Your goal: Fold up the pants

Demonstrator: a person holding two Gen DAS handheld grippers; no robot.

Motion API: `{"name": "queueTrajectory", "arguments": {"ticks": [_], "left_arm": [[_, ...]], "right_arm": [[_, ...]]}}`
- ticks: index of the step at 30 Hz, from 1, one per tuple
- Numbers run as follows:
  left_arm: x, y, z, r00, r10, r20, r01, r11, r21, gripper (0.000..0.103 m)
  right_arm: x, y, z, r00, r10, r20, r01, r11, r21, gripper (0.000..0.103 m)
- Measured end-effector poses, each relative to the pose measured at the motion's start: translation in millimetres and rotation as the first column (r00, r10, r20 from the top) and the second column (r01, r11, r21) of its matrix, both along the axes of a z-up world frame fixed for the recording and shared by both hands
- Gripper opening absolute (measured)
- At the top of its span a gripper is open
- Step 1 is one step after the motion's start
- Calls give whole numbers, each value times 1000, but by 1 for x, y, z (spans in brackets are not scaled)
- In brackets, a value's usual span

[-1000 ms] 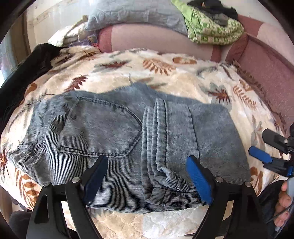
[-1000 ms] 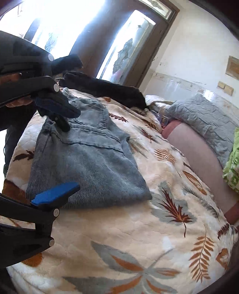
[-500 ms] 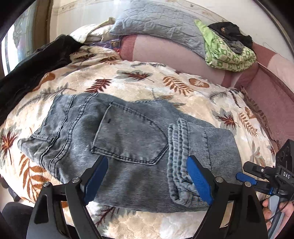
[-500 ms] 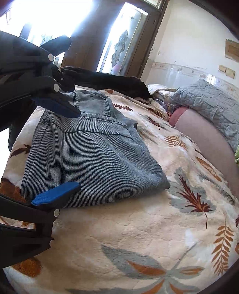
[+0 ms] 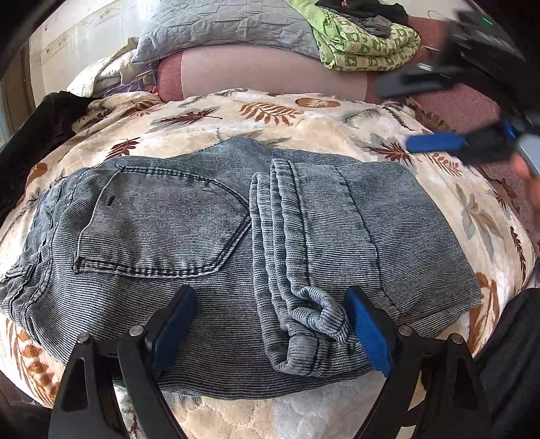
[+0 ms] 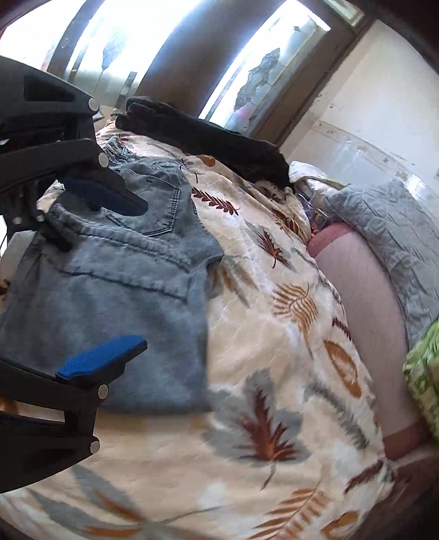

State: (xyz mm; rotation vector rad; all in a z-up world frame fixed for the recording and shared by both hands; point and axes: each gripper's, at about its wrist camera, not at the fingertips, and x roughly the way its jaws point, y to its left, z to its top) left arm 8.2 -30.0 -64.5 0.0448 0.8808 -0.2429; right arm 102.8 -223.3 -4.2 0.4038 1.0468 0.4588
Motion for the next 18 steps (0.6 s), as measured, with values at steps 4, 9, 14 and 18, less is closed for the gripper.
{"name": "queueTrajectory", "arguments": {"ticks": [4, 9, 14, 18], "left_arm": [[0, 4, 1, 1000, -23, 2, 24, 999, -28, 89], [0, 9, 1, 998, -55, 8, 55, 997, -46, 89], [1, 7, 1, 998, -58, 9, 59, 998, -37, 90], [1, 6, 1, 998, -56, 9, 56, 998, -34, 90]], "right_arm": [[71, 60, -21, 989, 120, -87, -138, 958, -251, 51], [106, 87, -50, 968, 180, -172, -239, 870, -432, 37], [111, 94, -45, 956, 232, -179, -281, 898, -338, 37], [117, 113, -70, 955, 214, -204, -289, 821, -492, 30]]}}
